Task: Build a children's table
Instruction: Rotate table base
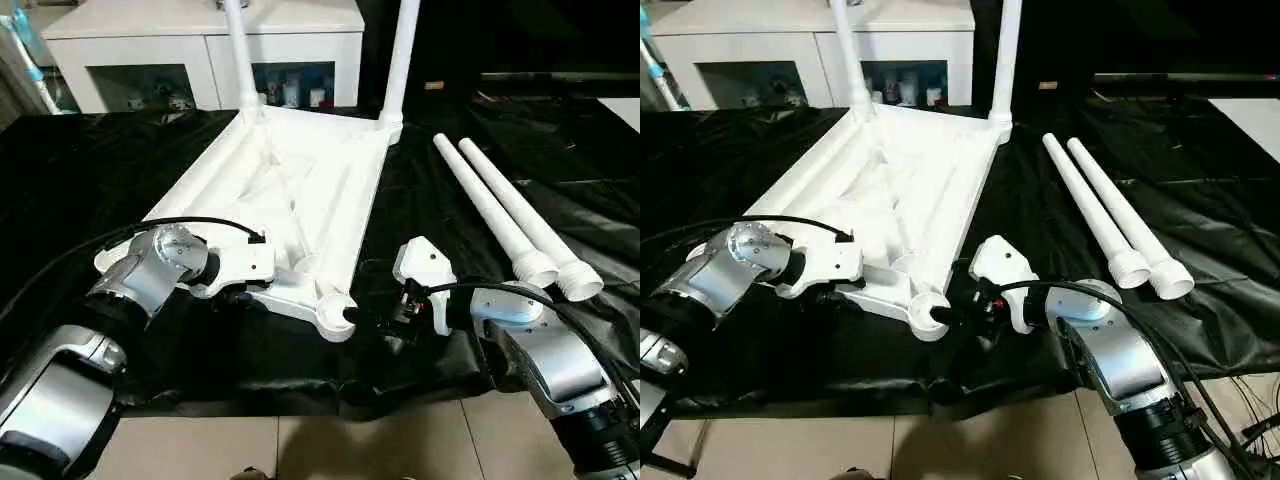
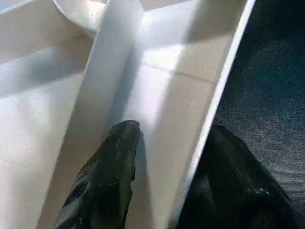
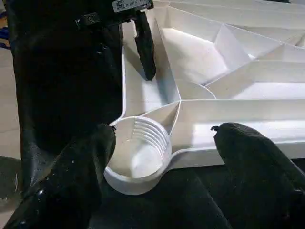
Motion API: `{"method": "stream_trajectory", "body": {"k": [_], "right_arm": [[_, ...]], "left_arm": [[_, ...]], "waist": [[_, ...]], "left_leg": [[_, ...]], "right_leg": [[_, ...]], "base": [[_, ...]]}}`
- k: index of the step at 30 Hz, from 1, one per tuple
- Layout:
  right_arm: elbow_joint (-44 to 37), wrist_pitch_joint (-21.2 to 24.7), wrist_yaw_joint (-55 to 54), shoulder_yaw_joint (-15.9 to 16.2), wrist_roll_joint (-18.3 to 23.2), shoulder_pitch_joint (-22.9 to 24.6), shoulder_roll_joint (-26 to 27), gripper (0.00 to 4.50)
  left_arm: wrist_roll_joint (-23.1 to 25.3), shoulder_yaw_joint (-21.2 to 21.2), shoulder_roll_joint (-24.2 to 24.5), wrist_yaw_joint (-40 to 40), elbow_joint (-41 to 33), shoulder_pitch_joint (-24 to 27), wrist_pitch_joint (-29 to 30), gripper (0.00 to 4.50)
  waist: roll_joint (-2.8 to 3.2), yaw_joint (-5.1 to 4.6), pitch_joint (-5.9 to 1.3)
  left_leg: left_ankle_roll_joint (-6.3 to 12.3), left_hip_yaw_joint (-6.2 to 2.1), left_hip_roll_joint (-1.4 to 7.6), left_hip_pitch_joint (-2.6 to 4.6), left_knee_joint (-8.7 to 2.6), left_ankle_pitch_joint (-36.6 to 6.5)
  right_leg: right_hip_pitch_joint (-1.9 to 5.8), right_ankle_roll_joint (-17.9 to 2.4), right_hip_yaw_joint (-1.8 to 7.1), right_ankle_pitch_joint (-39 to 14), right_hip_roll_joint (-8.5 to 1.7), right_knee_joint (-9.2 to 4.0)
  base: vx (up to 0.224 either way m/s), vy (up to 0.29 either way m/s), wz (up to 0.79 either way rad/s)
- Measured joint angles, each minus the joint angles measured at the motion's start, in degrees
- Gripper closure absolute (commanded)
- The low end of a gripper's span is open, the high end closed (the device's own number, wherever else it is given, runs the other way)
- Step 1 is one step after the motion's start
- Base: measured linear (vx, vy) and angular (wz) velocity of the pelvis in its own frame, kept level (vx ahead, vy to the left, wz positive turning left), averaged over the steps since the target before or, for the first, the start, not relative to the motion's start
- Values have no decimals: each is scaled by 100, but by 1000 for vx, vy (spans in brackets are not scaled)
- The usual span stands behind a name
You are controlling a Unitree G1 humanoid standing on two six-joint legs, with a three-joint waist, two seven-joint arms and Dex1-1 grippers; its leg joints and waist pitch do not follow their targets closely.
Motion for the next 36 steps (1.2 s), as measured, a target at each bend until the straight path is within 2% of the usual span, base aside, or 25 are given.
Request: {"method": "stream_trajectory", "body": {"k": [5, 6, 8, 9, 13, 22, 27, 30, 36], "right_arm": [[0, 0, 1, 12, 0, -1, 1, 61], [-1, 0, 2, 12, 0, 0, 1, 61], [-2, 0, 9, 12, 0, 1, -1, 61], [-3, 1, 12, 12, 1, 2, 0, 61], [-10, 1, 19, 17, 1, 2, 0, 61], [-37, 1, 22, 22, 2, 17, 0, 61], [-38, 7, 16, 21, 2, 30, -2, 61], [-40, 7, 13, 18, 2, 59, -13, 61], [-40, 10, 13, 23, 2, 109, -9, 61]], "left_arm": [[71, -7, -100, 120, 249, -80, -122, 263], [87, -7, -107, 121, 302, -100, -146, 284], [87, -7, -117, 120, 382, -113, -183, 292], [87, -4, -134, 123, 442, -127, -210, 314], [88, 4, -179, 141, 570, -157, -276, 346], [-166, 112, -286, -229, 414, -139, 27, 399], [-476, 388, -262, -384, -237, 232, 553, 414], [-616, 493, -137, -389, -864, 570, 1018, 431], [-759, 680, -106, -201, -1988, 1207, 1865, 449]], "waist": [[11, 22, -7], [12, 19, -7], [14, 16, -8], [14, 15, -9], [16, 17, -9], [38, -47, -21], [49, -126, -22], [49, -181, -22], [55, -226, -21]], "left_leg": [[0, -1, 0, 3, 0, 0], [0, -1, 0, 4, 0, 0], [0, -1, 0, 6, 0, 0], [0, -1, 0, 9, 0, 0], [0, -1, 0, 10, 0, 0], [-1, 0, 2, -2, -9, 1], [2, 0, 3, -7, -15, -1], [3, 0, 3, -7, -16, -2], [1, 3, 3, -1, -20, -1]], "right_leg": [[5, -3, -2, 2, -2, 4], [6, -4, -1, 3, -2, 4], [10, -4, -2, 4, -2, 3], [13, -3, -2, 5, -2, 3], [15, -4, -1, 6, -2, 2], [9, -3, -3, 7, 3, -2], [1, 1, -3, -8, 6, -21], [-4, 1, -2, -9, 6, -22], [1, 1, 2, -8, 6, -17]], "base": [[0, 0, 0], [0, 0, 0], [0, 0, 0], [0, 0, 0], [0, 0, 0], [0, 0, 0], [0, 0, 0], [0, 0, 0], [0, 0, 0]]}}
